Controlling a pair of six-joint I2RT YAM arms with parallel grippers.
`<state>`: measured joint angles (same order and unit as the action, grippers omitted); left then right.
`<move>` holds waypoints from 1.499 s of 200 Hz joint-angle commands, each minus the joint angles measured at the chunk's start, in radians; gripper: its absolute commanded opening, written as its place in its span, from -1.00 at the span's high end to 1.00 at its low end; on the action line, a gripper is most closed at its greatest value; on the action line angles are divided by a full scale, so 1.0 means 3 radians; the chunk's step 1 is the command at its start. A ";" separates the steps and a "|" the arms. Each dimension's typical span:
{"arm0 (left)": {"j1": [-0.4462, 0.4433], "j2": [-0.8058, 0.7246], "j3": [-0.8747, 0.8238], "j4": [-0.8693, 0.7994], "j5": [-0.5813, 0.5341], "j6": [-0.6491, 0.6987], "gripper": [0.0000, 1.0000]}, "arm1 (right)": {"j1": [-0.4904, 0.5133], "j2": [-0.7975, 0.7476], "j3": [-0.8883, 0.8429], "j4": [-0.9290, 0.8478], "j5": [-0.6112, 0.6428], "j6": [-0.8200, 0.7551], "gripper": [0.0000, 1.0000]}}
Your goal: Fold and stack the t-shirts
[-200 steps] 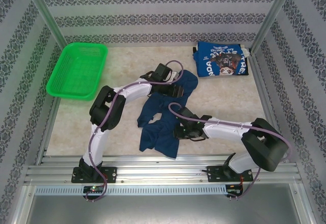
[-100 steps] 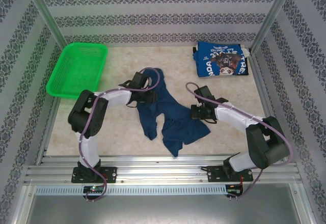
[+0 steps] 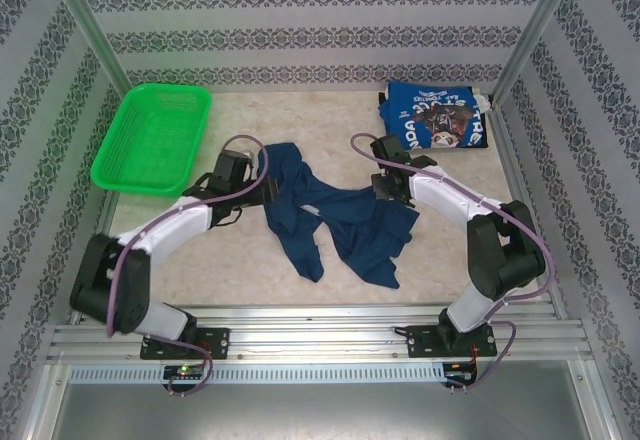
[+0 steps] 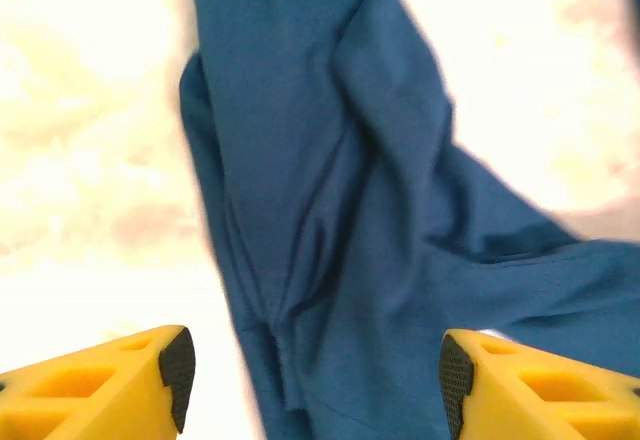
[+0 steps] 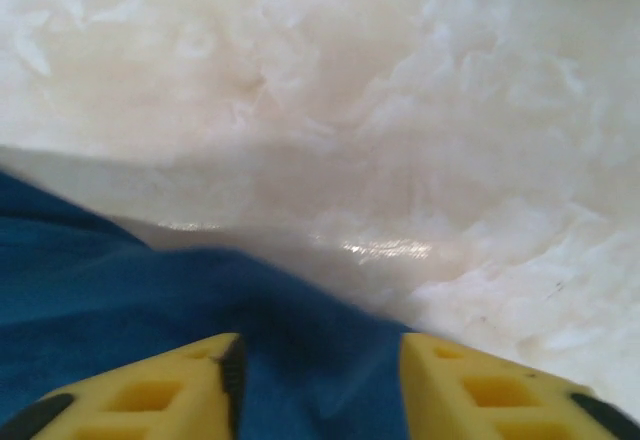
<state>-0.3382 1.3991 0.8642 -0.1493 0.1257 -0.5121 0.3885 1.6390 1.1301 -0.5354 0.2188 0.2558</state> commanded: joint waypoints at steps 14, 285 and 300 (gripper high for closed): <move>0.0026 -0.0160 -0.0077 -0.0107 0.0316 -0.0197 -0.37 | -0.0007 -0.0497 -0.0122 -0.0005 -0.0102 0.0003 -0.27; -0.0146 0.0368 -0.0099 0.0619 0.0588 -0.0555 -0.30 | 0.0777 -0.0640 -0.1134 0.1672 -0.1252 0.1322 -0.61; -0.0145 0.0335 -0.0181 0.0583 0.0549 -0.0574 -0.29 | 0.0780 -0.0680 -0.1139 0.1636 -0.1231 0.1303 -0.61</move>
<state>-0.3794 1.5208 0.8494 0.0780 0.3225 -0.6823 0.6243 1.4372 0.7998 -0.0570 -0.1791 0.6384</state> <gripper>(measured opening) 0.650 0.805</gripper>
